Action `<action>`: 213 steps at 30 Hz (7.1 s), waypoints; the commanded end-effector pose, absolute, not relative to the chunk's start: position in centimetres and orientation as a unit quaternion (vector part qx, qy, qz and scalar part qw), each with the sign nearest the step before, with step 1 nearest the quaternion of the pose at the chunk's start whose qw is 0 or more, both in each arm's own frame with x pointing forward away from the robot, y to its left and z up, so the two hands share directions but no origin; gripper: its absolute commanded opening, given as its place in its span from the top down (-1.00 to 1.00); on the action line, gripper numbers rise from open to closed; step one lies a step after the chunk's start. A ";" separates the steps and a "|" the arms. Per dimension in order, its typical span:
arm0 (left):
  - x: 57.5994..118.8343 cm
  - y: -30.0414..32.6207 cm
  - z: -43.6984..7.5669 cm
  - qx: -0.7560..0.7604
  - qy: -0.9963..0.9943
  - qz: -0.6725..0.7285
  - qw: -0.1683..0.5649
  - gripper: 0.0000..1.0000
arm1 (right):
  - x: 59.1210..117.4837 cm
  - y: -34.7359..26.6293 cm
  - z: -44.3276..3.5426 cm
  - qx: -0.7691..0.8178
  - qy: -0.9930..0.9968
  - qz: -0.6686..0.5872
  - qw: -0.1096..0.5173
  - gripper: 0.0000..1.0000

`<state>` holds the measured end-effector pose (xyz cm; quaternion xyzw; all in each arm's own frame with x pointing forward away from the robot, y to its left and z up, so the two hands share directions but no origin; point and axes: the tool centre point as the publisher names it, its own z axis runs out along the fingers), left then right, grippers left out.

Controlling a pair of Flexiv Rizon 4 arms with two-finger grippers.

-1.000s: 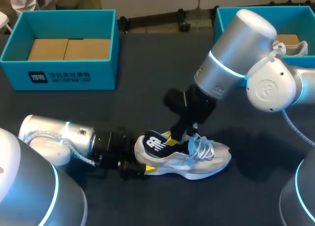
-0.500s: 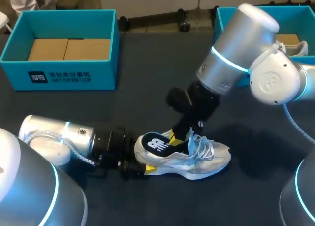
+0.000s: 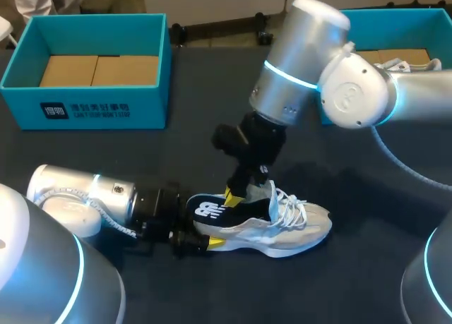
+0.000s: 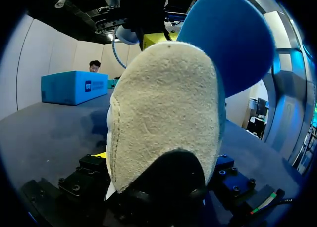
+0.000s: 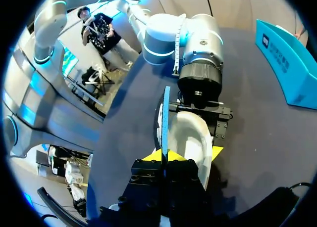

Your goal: Take the shoe out of the shoebox, open the shoe tongue, remove and reinsert the insole, then place the shoe into the shoebox

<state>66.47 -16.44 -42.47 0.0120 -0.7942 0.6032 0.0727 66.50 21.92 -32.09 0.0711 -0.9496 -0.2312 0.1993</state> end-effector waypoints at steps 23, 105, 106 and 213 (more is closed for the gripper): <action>66.5 -16.2 -42.8 0.012 -0.795 0.603 0.072 1.00 | 67.9 22.2 -31.4 0.060 -0.937 -0.246 0.241 0.25; 66.5 -16.2 -42.8 0.012 -0.795 0.603 0.072 1.00 | 66.6 22.3 -32.0 0.012 -0.897 -0.254 0.361 1.00; 66.5 -16.2 -42.8 0.012 -0.795 0.603 0.072 1.00 | 66.7 22.3 -31.6 0.012 -0.898 -0.258 0.357 1.00; 66.5 -16.2 -42.8 0.012 -0.795 0.603 0.072 1.00 | 69.8 12.2 1.4 -0.129 -0.802 -0.562 0.158 1.00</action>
